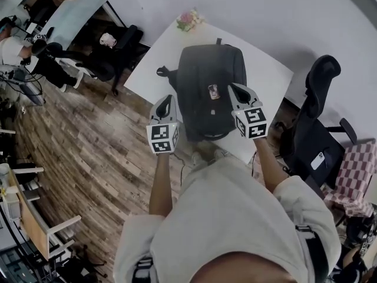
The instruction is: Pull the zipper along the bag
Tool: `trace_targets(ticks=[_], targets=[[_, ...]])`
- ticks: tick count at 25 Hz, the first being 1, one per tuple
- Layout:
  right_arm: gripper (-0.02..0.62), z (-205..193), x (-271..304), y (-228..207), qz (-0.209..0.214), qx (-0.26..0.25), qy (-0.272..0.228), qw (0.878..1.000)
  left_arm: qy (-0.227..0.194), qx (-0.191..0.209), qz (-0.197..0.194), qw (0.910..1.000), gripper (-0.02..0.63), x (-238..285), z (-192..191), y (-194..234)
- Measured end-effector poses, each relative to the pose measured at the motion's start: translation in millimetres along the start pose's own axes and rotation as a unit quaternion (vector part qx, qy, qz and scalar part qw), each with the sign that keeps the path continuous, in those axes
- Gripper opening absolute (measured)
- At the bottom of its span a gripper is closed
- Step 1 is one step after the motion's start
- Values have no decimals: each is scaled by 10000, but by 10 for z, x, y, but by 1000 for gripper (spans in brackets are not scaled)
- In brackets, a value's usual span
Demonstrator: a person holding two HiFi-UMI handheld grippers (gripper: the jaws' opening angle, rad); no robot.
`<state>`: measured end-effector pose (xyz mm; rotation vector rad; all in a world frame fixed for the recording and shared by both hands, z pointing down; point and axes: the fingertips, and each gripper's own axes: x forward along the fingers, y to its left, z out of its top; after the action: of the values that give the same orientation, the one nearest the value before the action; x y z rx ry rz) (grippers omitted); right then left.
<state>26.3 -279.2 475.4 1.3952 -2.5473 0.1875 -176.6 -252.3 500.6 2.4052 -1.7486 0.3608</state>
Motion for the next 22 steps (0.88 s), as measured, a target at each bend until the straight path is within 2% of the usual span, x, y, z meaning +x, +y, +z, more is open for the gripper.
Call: trace_targets(ticks=[4,9,15,22], targets=[[14,183,20,-26,-99,-175,-154,9997,-147,-59,20,9999,26,24,130,70],[14,313,51,-60,-176,-266,-279,9991,-234,175,25,9996,26,85,263,70],[14,328,72,-48,-197,-253,-311,9990,-268,-27,23,9996,26,131,255,90],[14,308,79,-46,-214,-275,-257,9991,-250,-48,-16,9997,26,146,239,43]])
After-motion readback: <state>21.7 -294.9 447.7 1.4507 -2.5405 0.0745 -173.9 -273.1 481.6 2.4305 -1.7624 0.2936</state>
